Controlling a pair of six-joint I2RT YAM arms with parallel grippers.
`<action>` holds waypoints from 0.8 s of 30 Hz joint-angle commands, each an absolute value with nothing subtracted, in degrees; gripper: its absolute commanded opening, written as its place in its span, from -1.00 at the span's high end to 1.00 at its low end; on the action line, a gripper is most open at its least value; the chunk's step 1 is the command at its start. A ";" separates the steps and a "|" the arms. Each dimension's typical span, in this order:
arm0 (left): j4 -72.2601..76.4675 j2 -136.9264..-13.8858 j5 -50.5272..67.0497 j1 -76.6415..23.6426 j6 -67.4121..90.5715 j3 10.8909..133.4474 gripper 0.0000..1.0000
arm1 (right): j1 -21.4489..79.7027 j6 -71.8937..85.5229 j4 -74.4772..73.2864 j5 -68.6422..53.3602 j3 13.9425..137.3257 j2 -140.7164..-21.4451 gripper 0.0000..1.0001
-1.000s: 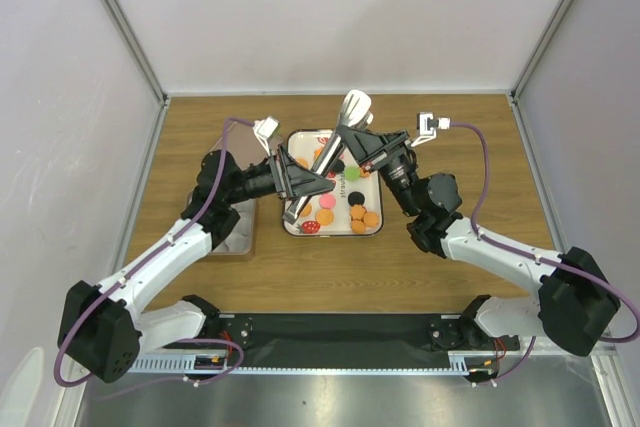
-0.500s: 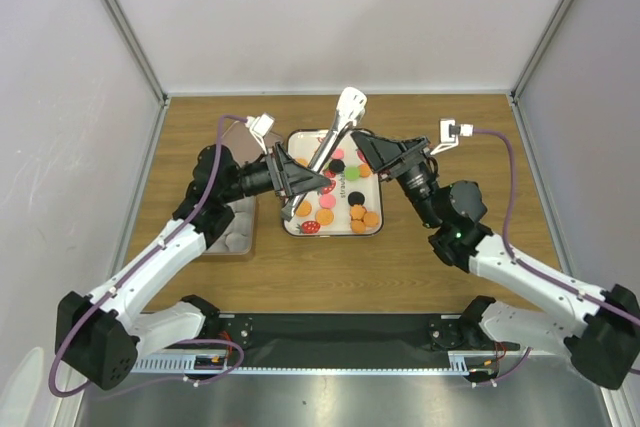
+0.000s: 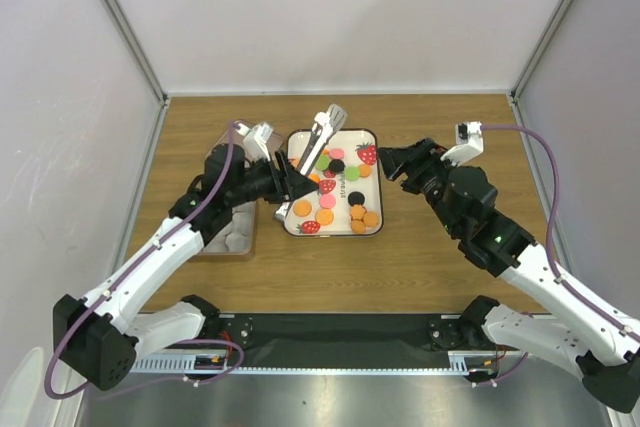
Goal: Pack the cookies
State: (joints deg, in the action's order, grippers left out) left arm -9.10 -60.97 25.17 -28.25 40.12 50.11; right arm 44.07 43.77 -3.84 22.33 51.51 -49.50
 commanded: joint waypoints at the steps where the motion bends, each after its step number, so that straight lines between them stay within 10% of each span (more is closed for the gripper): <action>1: -17.12 -60.99 12.08 -31.10 32.35 52.47 -0.07 | 42.02 37.28 -15.81 24.88 54.84 -50.10 -0.43; 24: -30.14 -70.75 -11.51 -39.89 28.30 51.68 0.00 | 26.72 31.55 -17.75 3.52 52.82 -56.60 -0.39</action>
State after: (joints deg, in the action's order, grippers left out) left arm -29.76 -71.16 -9.96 -37.91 29.45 52.14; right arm 26.87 33.12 -18.61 5.06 52.84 -56.36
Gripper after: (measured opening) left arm 0.501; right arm 0.695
